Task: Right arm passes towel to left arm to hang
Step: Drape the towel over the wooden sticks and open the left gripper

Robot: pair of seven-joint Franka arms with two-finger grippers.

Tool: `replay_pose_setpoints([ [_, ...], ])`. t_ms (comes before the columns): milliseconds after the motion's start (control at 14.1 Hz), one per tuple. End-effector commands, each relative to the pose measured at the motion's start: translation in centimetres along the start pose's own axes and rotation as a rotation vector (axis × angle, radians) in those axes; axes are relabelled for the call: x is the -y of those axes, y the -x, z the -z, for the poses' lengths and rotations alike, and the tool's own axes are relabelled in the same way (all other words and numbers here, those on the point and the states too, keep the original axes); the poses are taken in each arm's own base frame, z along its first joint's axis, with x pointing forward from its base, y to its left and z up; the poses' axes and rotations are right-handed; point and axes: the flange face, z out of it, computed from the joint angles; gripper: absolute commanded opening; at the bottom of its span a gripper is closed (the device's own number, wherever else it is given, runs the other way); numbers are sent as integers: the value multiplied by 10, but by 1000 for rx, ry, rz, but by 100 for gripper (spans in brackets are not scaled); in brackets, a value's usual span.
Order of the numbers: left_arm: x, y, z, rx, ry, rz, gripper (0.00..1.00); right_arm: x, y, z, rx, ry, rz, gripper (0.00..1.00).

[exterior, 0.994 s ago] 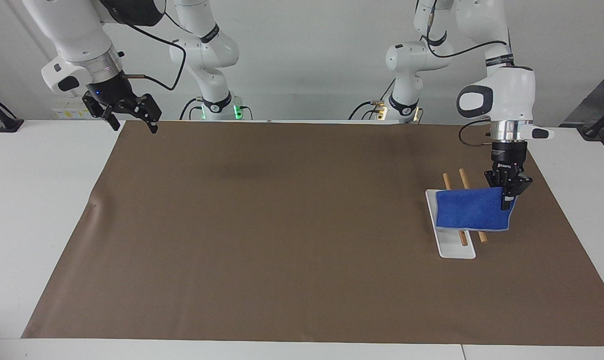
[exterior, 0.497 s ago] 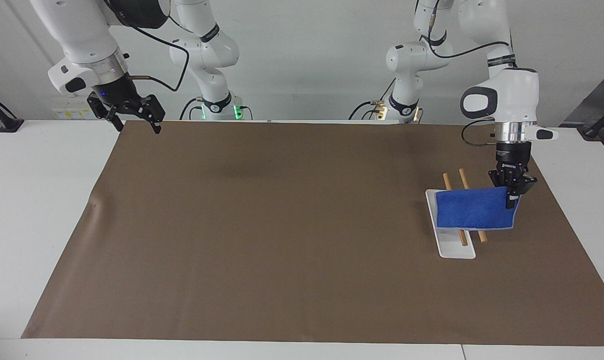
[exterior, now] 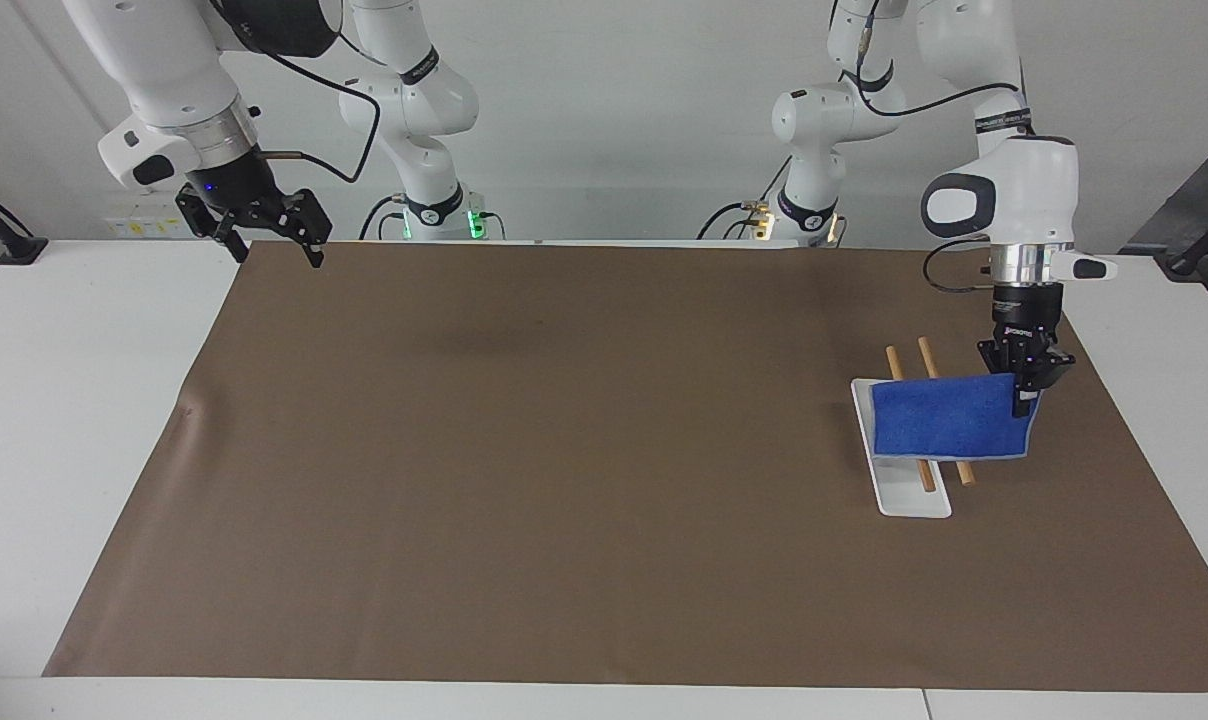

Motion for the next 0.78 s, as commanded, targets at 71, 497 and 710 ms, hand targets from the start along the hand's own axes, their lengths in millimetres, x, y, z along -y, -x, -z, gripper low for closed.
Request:
replay_pose_setpoints([
  [71, 4, -8, 2, -6, -25, 16, 1, -4, 6, -1, -14, 14, 17, 100],
  [497, 1, -6, 0, 2, -44, 28, 77, -6, 6, -1, -12, 8, 7, 100],
  [710, -1, -17, 2, -4, -57, 45, 100, -5, 7, 0, -11, 23, 3, 100],
])
